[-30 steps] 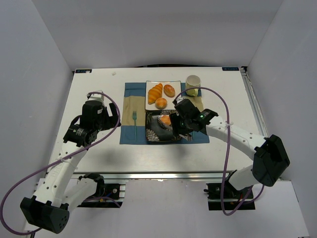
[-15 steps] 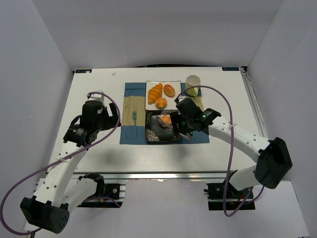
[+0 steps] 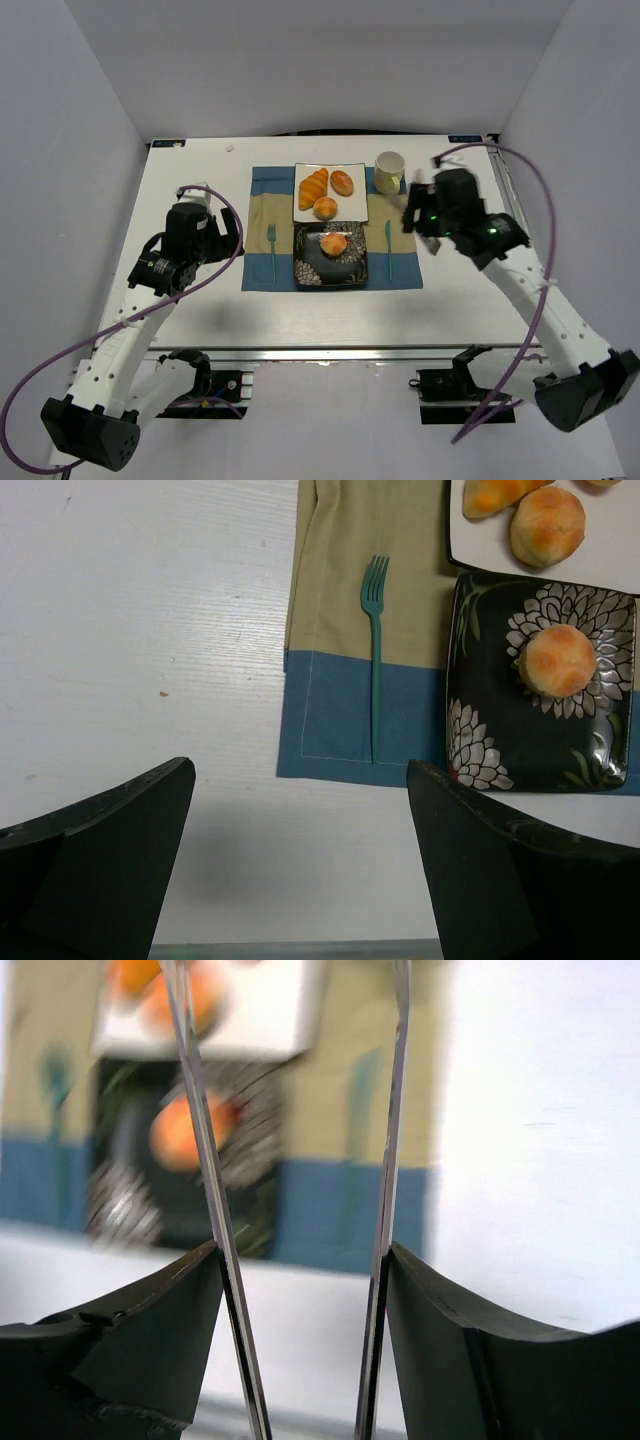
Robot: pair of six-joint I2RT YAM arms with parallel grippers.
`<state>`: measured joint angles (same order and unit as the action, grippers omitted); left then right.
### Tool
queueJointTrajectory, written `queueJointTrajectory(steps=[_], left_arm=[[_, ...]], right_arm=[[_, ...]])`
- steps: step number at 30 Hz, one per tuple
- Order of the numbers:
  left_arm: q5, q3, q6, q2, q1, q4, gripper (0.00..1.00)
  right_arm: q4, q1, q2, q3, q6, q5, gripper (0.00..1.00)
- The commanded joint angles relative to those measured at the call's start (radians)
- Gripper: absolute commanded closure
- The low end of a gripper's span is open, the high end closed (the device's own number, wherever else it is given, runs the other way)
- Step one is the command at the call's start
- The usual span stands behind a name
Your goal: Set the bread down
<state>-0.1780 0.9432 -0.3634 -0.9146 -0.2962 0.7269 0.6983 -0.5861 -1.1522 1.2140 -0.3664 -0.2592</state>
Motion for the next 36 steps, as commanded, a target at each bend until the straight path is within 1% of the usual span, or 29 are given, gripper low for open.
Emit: queueJointTrajectory(steps=[1, 2, 3, 4, 7, 11, 12, 15, 18, 21, 23, 29, 34, 36], left_arm=[[0.005, -0.001, 0.011, 0.010, 0.000, -0.004, 0.02], [0.011, -0.004, 0.011, 0.007, 0.000, -0.009, 0.02], [0.023, -0.006, 0.009, 0.000, 0.000, -0.018, 0.02], [0.029, -0.007, 0.007, -0.009, 0.000, -0.023, 0.02], [0.052, -0.020, -0.003, -0.024, 0.000, -0.047, 0.02], [0.066, -0.018, 0.001, -0.035, 0.000, -0.057, 0.02], [0.063, -0.017, 0.003, -0.036, 0.000, -0.057, 0.02], [0.055, -0.009, 0.014, -0.043, 0.000, -0.046, 0.02], [0.054, -0.012, 0.018, -0.043, 0.000, -0.044, 0.02], [0.049, -0.024, 0.018, -0.040, 0.000, -0.049, 0.02], [0.057, -0.027, 0.017, -0.041, 0.000, -0.053, 0.02], [0.057, -0.018, 0.021, -0.040, 0.000, -0.041, 0.02], [0.043, -0.012, 0.029, -0.032, 0.000, -0.021, 0.02], [0.040, -0.014, 0.030, -0.032, 0.000, -0.018, 0.02]], right_arm=[[-0.009, 0.225, 0.072, -0.042, 0.076, 0.029, 0.31], [-0.026, 0.276, 0.072, -0.060, 0.099, 0.050, 0.31], [-0.057, 0.367, 0.062, -0.074, 0.134, 0.084, 0.31], [-0.072, 0.402, 0.052, -0.085, 0.151, 0.092, 0.31], [-0.167, 0.492, -0.001, -0.143, 0.220, 0.091, 0.31], [-0.281, 0.552, -0.098, -0.198, 0.276, 0.141, 0.31], [-0.331, 0.560, -0.130, -0.211, 0.274, 0.152, 0.31], [-0.390, 0.575, -0.181, -0.243, 0.262, 0.175, 0.31], [-0.414, 0.574, -0.221, -0.266, 0.267, 0.187, 0.31], [-0.437, 0.575, -0.253, -0.309, 0.274, 0.150, 0.31], [-0.468, 0.603, -0.273, -0.336, 0.277, 0.134, 0.30], [-0.539, 0.606, -0.346, -0.401, 0.277, 0.113, 0.30], [-0.545, 0.606, -0.386, -0.410, 0.284, 0.124, 0.25], [-0.540, 0.606, -0.379, -0.410, 0.281, 0.127, 0.16]])
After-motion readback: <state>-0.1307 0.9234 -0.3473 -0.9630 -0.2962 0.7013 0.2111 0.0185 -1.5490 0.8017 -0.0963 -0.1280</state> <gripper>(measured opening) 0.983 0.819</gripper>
